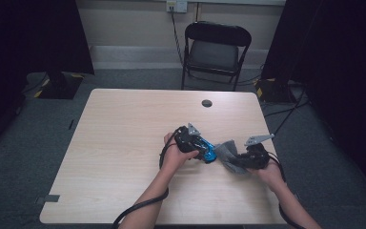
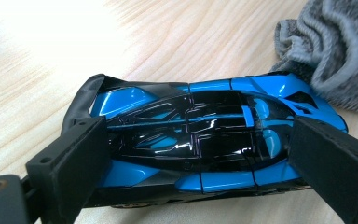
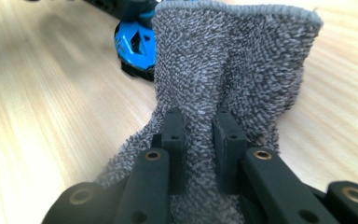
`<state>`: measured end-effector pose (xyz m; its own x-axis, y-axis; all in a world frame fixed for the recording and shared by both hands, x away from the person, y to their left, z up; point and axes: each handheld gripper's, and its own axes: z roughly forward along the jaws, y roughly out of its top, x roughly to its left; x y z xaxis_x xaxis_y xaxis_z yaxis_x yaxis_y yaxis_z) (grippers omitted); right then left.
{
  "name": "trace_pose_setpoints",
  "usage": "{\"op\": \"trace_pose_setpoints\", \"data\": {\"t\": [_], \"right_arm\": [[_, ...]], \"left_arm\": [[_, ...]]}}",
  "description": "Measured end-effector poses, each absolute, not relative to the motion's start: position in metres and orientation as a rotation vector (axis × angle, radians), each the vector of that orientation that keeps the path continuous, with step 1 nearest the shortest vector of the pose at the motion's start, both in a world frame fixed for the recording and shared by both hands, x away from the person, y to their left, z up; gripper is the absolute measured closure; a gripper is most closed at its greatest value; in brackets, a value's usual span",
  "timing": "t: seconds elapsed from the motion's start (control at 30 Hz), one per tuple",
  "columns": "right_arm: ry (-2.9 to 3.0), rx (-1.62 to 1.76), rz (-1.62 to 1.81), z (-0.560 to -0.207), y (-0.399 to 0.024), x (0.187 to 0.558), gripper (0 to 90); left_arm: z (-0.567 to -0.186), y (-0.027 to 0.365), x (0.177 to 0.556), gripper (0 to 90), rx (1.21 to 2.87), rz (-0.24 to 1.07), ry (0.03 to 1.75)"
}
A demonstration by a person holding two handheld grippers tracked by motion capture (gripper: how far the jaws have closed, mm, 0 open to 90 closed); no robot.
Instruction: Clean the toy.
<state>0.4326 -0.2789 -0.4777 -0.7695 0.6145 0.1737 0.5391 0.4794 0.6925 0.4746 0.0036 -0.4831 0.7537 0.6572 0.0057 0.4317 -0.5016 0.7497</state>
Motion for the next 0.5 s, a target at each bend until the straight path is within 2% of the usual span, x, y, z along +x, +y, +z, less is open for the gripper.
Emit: {"op": "trace_pose_setpoints", "data": {"t": [0.27,0.5], "right_arm": [[2.513,1.069,1.236,-0.462,-0.284,0.442,77.1],[2.424,1.077,1.213,-0.450,-0.266,0.471,77.0]], "left_arm": [[-0.483,0.004,0.474,5.5,2.176,0.375,0.813],[-0.483,0.004,0.474,5.5,2.174,0.374,0.811]]}}
